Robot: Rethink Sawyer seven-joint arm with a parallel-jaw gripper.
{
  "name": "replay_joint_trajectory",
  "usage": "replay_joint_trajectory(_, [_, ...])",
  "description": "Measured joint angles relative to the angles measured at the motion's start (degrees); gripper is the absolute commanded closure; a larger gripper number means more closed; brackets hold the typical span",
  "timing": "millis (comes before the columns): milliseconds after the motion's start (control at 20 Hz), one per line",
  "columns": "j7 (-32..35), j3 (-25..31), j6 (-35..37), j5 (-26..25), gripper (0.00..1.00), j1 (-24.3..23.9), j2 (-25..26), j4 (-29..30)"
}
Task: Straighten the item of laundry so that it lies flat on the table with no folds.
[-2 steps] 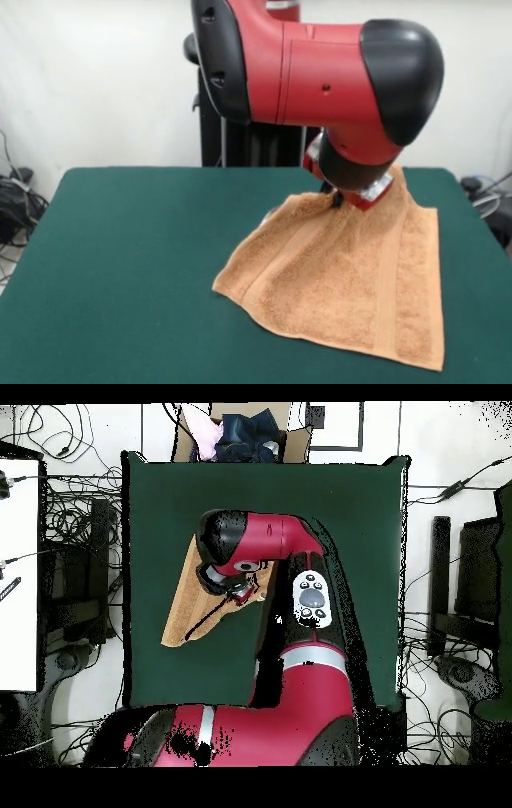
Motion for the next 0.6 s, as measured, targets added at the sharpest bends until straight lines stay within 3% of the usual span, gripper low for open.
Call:
replay_joint_trajectory(50, [0.0, -0.2, 0.0, 0.1, 0.0, 0.1, 0.1, -0.1])
replay_joint_trajectory(600, [0.0, -0.4, 0.0, 0.7, 0.0, 0.0, 1.2, -0.1])
